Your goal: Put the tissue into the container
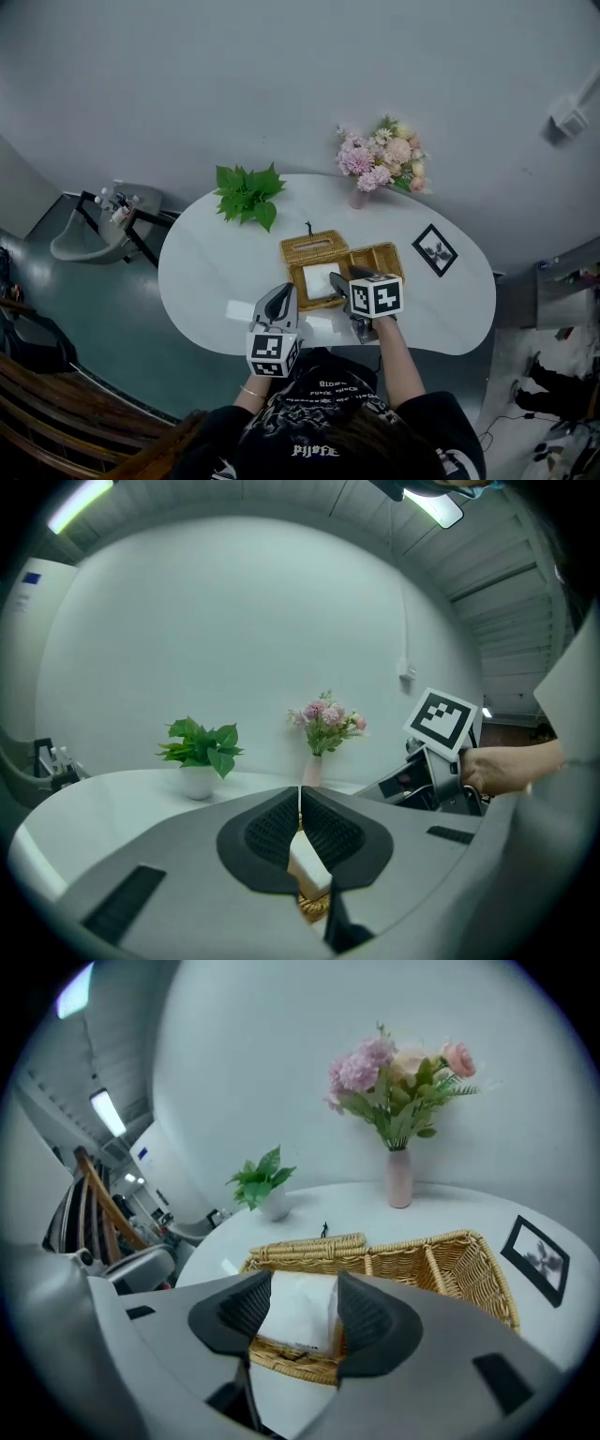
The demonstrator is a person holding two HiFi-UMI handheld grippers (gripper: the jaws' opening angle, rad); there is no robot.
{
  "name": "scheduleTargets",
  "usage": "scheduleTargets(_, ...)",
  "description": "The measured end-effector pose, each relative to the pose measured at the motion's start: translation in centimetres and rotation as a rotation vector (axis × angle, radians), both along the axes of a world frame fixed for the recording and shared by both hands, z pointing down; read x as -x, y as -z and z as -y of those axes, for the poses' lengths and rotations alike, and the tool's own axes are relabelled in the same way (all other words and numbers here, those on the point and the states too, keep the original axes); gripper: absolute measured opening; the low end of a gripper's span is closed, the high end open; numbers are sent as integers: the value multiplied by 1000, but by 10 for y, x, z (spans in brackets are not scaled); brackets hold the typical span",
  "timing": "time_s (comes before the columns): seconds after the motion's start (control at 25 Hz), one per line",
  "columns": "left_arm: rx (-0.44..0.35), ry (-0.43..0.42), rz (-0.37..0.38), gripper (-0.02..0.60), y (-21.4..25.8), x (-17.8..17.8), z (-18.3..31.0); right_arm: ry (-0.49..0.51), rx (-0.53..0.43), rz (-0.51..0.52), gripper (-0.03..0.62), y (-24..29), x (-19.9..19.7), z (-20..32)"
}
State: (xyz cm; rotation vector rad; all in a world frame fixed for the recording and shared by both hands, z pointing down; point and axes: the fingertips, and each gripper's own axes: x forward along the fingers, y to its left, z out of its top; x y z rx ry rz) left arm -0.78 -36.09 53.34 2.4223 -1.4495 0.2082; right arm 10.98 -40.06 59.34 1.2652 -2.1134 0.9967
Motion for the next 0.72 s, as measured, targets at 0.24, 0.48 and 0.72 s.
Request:
scheduleTargets(0.24,-14,-50,-15,26,7,-3,-6,-86,-156,10,242,31,-10,-17)
scheduleTargets(0.48,2,-66,-23,26,12,-1,-12,-269,-288,17,84,43,-28,-41)
scheduleTargets(0.72,5,-115,-12,26,8,-2,-25,-361,-317,13,25,38,-33,-62)
